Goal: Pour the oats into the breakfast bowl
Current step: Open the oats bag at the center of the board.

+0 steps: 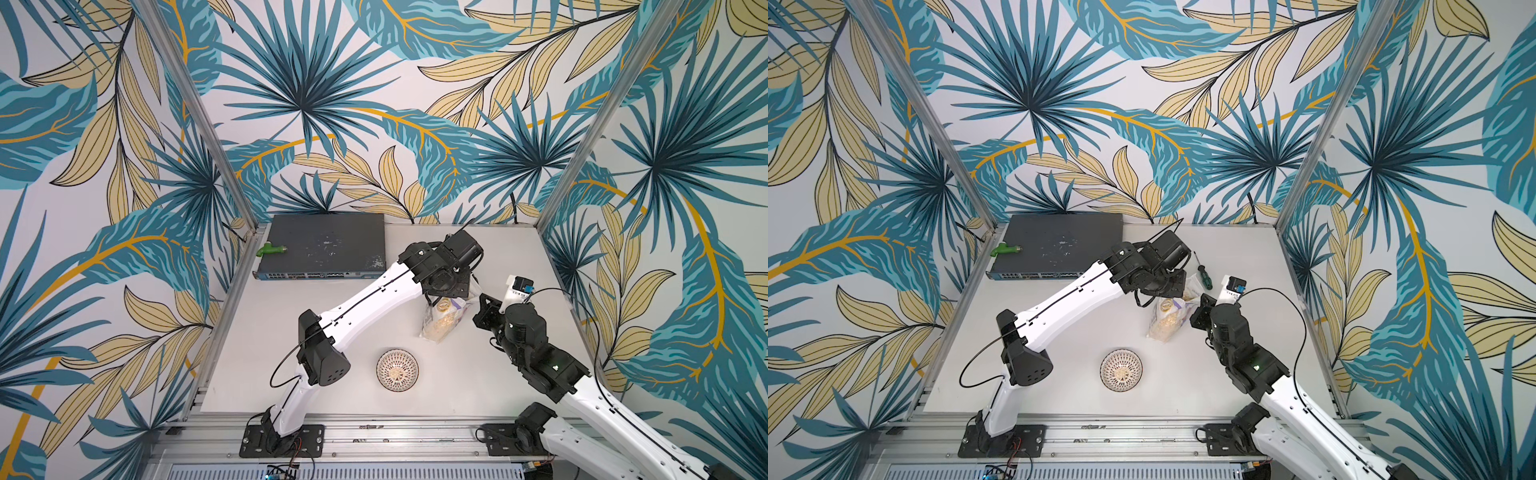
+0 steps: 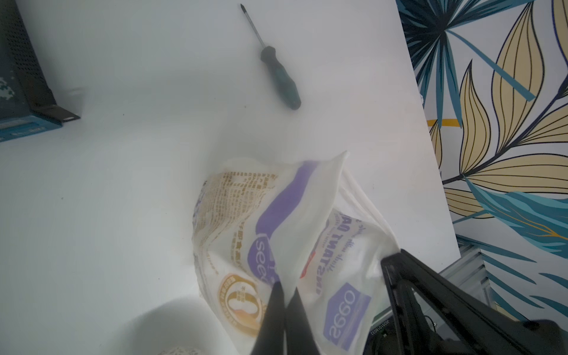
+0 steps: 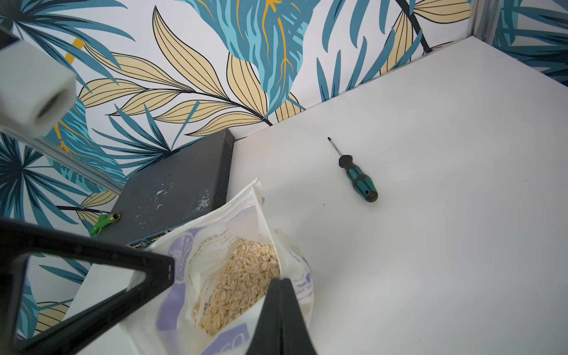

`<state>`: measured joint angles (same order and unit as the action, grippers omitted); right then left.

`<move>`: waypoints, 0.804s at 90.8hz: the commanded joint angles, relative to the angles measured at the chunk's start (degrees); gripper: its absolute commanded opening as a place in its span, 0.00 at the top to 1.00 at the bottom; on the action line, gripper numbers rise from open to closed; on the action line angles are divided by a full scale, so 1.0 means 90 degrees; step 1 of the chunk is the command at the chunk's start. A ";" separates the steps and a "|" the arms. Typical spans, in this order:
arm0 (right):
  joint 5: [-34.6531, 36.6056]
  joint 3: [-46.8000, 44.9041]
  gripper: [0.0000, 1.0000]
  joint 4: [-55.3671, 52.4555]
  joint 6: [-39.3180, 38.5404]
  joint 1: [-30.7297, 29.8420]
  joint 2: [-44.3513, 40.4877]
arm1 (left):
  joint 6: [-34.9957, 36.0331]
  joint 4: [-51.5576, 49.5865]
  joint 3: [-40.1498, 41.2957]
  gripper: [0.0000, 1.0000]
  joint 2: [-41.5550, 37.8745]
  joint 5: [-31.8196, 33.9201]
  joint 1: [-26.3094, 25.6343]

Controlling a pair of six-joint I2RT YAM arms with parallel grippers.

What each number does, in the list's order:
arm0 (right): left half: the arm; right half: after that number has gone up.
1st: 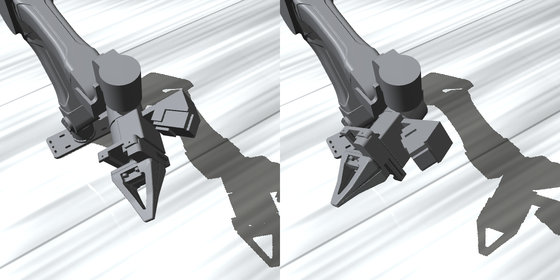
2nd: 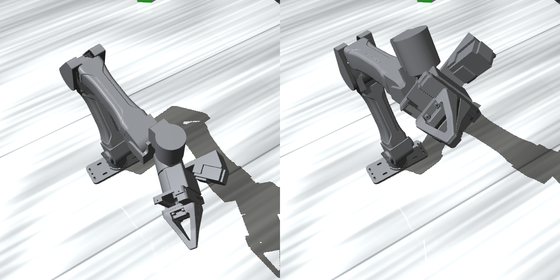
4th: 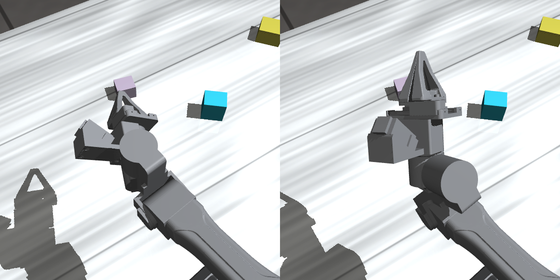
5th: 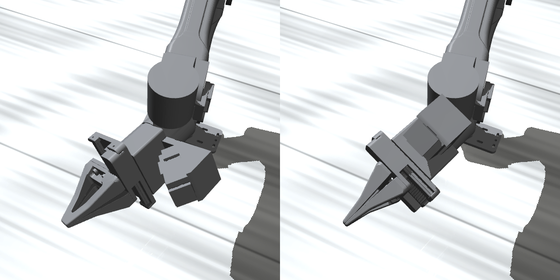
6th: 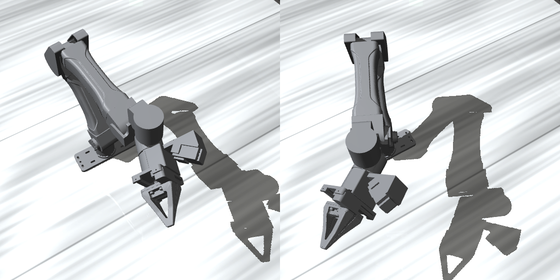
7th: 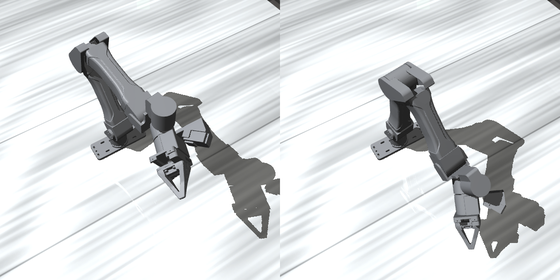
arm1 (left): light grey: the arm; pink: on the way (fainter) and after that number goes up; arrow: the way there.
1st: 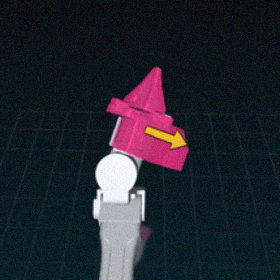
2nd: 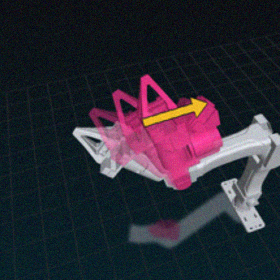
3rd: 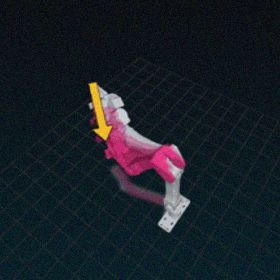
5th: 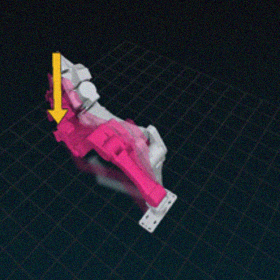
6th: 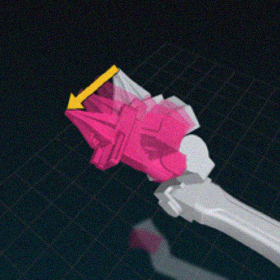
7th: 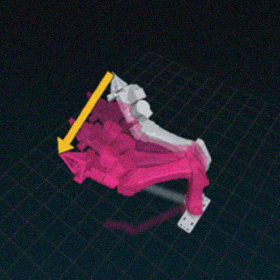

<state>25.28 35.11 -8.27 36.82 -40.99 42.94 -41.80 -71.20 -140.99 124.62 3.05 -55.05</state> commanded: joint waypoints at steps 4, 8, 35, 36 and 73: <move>0.0295 -0.0058 1.00 0.0926 -0.0433 0.0148 -0.0050 | -0.0014 -0.0082 -0.1006 1.00 0.0098 -0.0196 0.0186; 0.0258 -0.0084 1.00 0.1085 -0.0514 0.0161 -0.0039 | -0.0104 0.0123 -0.0684 1.00 -0.0049 -0.0172 0.0205; -0.0398 -0.1126 0.90 0.1794 -0.0455 0.0170 -0.0353 | -0.0641 0.0614 0.0096 1.00 -0.0097 -0.0134 0.0266; -0.0417 -0.1166 0.90 0.1801 -0.0447 0.0165 -0.0379 | -0.0659 0.0620 0.0083 1.00 -0.0087 -0.0124 0.0266; -0.0992 -0.2249 0.07 0.1963 -0.0194 0.0170 -0.0980 | -0.1623 0.0753 0.0009 1.00 0.0017 0.0244 0.0314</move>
<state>18.74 17.17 7.53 35.03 -39.64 33.61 -51.90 -69.52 -138.47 126.48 3.46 -52.53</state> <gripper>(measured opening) 0.874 0.059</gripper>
